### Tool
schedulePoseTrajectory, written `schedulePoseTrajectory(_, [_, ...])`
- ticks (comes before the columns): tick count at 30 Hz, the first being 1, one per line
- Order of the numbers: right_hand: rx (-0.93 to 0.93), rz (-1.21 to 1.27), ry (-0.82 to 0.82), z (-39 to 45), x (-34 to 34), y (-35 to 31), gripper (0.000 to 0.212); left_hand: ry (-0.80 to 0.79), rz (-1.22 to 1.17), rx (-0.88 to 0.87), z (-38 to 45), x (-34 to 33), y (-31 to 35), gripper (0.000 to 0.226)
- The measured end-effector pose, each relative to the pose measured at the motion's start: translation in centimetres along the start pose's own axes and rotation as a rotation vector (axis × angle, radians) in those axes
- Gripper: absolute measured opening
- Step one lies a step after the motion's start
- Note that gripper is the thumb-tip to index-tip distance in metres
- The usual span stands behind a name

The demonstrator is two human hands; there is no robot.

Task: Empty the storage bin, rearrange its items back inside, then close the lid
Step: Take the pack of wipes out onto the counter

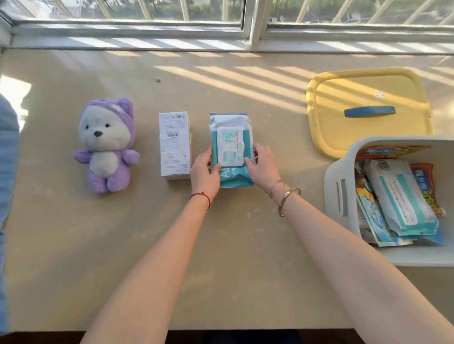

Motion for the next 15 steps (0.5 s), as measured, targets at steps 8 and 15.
schedulePoseTrajectory(8, [-0.02,-0.105,-0.042,0.0,0.0,0.8,0.033,-0.039,0.089,-0.017,0.1,-0.6,-0.9,0.053])
schedulePoseTrajectory(15, [0.161,-0.273,0.088,-3.3,3.6,-0.6,0.037,0.075,0.411,-0.235,-3.1,1.9,0.7,0.044])
Point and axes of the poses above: each hand's wrist, its own z-axis towards the middle knuckle, its own x-axis out of the back of the hand, y = z × x, the point moved 2 cm from there along z, towards the middle knuckle, and after that the axes turned 12 degrees about z, right-handed, at the moved point
